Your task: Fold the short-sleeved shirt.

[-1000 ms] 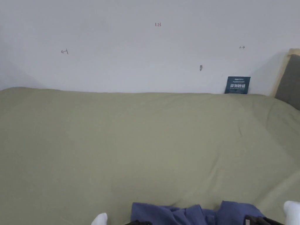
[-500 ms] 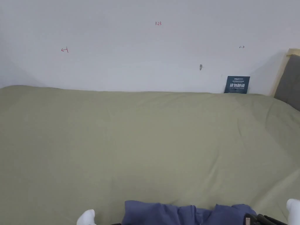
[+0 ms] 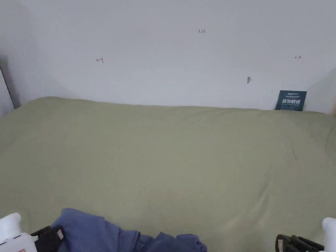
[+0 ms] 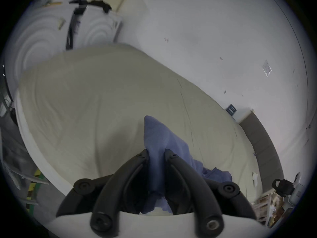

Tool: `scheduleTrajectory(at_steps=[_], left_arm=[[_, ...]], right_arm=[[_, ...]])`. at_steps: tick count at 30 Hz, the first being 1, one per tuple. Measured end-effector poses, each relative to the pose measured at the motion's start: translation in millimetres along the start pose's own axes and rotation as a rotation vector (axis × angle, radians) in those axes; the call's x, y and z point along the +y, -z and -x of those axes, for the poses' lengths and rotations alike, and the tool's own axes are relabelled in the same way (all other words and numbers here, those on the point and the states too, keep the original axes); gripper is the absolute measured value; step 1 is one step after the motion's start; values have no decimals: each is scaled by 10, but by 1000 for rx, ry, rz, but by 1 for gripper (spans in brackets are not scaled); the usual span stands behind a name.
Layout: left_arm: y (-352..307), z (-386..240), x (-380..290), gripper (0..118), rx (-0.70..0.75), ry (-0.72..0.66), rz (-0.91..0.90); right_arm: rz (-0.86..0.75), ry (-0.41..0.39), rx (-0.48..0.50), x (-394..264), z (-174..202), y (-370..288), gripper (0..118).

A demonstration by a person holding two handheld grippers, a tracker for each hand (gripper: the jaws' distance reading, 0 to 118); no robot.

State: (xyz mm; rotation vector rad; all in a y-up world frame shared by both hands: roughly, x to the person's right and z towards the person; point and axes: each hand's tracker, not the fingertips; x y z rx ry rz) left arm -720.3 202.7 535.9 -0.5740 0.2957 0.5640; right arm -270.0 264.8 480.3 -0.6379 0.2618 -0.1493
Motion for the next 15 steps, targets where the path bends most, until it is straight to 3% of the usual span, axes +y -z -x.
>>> scheduleTrajectory(at_steps=[6,15], left_arm=[[-8,-762,-236,16,38,347,67],[340,-1818,-965,16,-133,568,276]], right_arm=[[4,-10,24,-10,69,22,1],[0,21,-5,-64,-70,-97,1]])
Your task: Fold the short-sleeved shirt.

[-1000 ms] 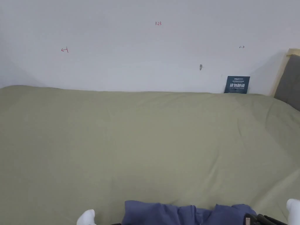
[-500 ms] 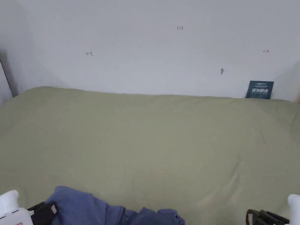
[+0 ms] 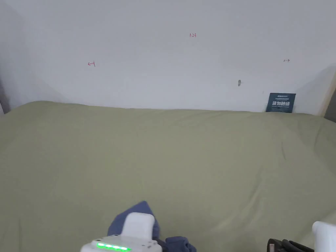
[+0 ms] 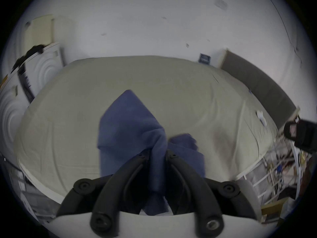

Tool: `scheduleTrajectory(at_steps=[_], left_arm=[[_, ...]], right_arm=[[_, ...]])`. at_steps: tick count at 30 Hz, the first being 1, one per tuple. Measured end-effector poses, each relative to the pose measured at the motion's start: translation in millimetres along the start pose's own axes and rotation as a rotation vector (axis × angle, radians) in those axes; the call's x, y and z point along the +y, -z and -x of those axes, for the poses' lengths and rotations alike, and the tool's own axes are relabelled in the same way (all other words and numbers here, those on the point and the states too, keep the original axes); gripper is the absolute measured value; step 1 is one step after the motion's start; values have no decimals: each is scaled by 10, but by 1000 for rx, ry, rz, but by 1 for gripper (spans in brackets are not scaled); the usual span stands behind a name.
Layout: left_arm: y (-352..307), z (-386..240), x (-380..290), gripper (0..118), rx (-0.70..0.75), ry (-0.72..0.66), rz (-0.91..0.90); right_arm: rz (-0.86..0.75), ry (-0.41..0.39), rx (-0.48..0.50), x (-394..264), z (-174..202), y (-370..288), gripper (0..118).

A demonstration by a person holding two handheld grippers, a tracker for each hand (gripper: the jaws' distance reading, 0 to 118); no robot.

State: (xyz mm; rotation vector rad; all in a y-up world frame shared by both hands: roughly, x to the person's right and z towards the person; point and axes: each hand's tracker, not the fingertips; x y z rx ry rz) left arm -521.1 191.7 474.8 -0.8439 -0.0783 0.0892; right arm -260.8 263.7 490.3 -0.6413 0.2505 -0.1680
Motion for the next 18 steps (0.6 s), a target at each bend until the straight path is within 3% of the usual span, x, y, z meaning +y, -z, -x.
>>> scheduleTrajectory(at_steps=[6,9,11,12,13,18], left_arm=[[319,-406,-147,19,-59,21,77],[401,-429,-218,46,-64,14,121],[403,-421,-236,51,-82,4,137],[388,-410,-247,68,-85,5,134],[374,-382,-242,73,-100,-8,133],[-15,-158,-72,73,-251,-145,97]], right_arm=[[-2,31,-25,-32,-124,-38,2],[-4,45,-34,-30,-157,-42,2],[-9,54,-34,-29,-180,-40,2],[-8,58,-36,-26,-184,-31,2],[-8,62,-37,-25,-189,-22,2],[-6,64,-28,-25,-190,-6,2]])
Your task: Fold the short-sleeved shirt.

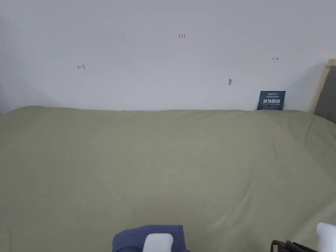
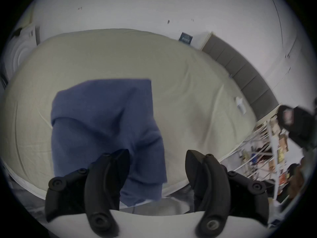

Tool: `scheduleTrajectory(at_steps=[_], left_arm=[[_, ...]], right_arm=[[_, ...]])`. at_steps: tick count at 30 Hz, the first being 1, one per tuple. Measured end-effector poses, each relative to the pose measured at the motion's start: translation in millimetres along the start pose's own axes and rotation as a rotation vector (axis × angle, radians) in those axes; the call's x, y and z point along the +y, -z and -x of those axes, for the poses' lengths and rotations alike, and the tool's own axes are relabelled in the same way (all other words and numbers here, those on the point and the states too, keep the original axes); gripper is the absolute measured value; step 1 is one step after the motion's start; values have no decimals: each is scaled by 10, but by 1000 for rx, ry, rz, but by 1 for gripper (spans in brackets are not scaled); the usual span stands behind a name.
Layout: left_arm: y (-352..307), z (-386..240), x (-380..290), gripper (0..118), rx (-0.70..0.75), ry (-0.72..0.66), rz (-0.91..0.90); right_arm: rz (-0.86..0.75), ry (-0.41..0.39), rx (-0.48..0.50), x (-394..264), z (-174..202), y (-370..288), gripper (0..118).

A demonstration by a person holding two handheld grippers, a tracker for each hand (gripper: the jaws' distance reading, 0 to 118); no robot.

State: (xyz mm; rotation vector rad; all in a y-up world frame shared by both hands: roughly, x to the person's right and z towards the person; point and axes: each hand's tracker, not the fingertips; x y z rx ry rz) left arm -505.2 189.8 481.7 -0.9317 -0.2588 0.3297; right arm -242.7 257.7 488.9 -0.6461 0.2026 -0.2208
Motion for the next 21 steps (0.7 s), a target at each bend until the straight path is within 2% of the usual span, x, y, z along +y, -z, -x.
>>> scheduleTrajectory(at_steps=[2,3,4,5,6,8,13,18,21], left_arm=[[-290,43,53,69,-30,-2,-50],[-438,100,69,59,-74,-3,-93],[-574,166,103,30,-136,1,-135],[-650,272,132,7,-186,7,-163],[-690,362,162,0,-195,-3,-198],[-523,639,247,0,-212,-49,-262],[191,1222,245,0,-361,-247,-243],[682,1192,-71,0,-438,-253,-132],[865,1088,-356,0,-444,-333,-84]], right_arm=[[1,-5,1,4,8,12,2],[2,-5,2,4,12,18,2],[6,-6,7,5,18,27,2],[7,-6,9,2,28,34,2],[7,-8,13,-4,39,38,2],[13,-14,25,-24,66,45,2],[20,-18,50,-88,74,-18,2],[9,-7,35,-76,10,-83,2],[-1,4,23,-54,-38,-112,2]])
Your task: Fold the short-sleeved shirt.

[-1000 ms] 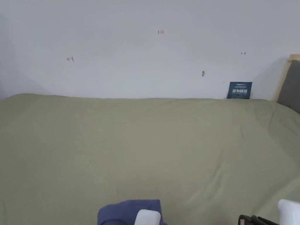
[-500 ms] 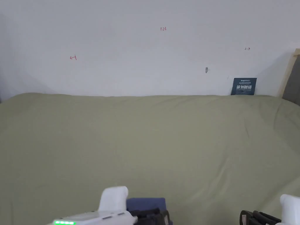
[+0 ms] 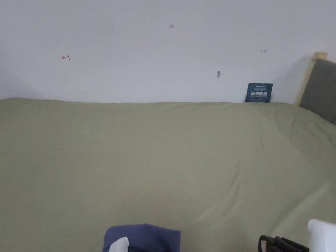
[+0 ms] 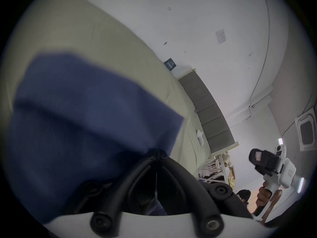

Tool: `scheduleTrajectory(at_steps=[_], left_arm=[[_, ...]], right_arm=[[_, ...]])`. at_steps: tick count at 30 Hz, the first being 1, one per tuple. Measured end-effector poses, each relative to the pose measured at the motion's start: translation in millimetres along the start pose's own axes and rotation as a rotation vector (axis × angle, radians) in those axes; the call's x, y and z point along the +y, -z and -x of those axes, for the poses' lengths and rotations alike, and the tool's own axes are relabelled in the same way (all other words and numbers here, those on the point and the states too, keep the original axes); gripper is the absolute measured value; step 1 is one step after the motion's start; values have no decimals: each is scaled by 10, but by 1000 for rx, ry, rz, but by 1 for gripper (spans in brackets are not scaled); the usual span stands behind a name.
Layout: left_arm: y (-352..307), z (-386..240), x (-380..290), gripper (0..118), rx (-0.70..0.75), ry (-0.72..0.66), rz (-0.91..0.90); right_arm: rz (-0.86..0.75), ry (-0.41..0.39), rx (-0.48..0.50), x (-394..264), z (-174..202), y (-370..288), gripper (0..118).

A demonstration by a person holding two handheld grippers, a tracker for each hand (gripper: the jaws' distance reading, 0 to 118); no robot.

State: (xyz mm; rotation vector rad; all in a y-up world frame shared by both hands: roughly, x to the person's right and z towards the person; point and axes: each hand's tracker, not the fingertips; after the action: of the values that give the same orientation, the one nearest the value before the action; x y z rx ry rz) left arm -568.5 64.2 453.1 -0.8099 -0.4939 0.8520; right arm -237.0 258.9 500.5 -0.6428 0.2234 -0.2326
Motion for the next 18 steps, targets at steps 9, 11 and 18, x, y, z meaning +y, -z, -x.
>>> scheduleTrajectory(at_steps=[9,11,18], left_arm=[[71,-225,-617,0,-22,42,99],[140,-208,-645,0,11,46,143],[-704,-605,-304,0,32,175,-44]], right_arm=[[21,-3,8,-44,18,185,2],[41,-5,19,-55,51,254,2],[71,-94,196,85,314,601,1]])
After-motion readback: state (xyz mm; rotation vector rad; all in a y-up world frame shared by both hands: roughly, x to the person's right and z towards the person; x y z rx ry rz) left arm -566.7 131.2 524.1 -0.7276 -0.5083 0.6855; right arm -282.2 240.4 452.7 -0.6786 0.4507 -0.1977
